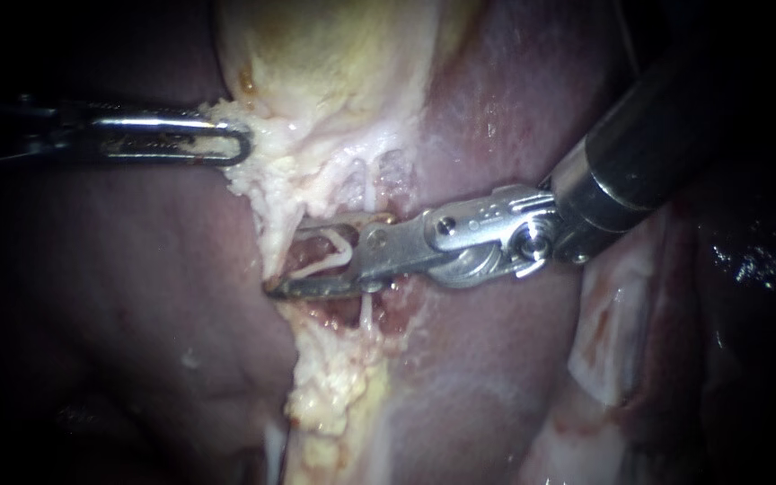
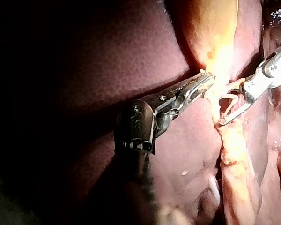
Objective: Clipping first clip left tube
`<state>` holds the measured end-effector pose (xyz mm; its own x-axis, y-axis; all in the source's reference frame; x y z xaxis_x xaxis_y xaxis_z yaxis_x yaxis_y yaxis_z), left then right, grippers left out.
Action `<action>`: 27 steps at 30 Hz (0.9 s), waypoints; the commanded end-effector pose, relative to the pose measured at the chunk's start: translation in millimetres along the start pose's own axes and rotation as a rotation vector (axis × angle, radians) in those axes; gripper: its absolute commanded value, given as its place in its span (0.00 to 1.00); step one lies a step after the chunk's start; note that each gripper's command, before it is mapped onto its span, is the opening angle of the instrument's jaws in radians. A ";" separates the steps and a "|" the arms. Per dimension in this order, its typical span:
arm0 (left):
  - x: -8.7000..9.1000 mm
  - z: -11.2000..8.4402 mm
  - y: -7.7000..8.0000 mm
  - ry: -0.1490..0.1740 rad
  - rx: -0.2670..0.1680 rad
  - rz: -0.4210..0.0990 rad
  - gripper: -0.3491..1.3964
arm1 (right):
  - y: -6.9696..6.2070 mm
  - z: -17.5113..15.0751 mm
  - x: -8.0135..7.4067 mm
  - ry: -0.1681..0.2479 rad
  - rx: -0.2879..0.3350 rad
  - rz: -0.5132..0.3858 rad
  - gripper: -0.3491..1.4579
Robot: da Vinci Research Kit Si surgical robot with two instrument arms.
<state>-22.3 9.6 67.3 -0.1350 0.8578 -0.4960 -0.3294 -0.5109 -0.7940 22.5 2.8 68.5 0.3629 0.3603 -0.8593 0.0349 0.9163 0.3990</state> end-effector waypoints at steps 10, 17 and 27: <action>0.5 -1.1 -0.2 -0.003 -0.007 -0.003 0.00 | -0.2 -6.1 0.1 0.018 0.030 0.029 0.47; 0.5 -1.1 -0.2 -0.003 -0.007 -0.003 0.00 | -1.2 -7.0 -0.5 0.029 0.097 0.067 0.47; 0.5 -1.1 -0.2 -0.003 -0.006 -0.003 0.00 | -3.5 -3.5 -3.2 0.032 0.219 0.124 0.47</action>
<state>-21.3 10.1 66.7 -0.1368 0.8594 -0.4926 -0.3235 -0.5088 -0.7978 18.3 -1.2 68.9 0.3449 0.4809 -0.8061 0.2015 0.8008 0.5640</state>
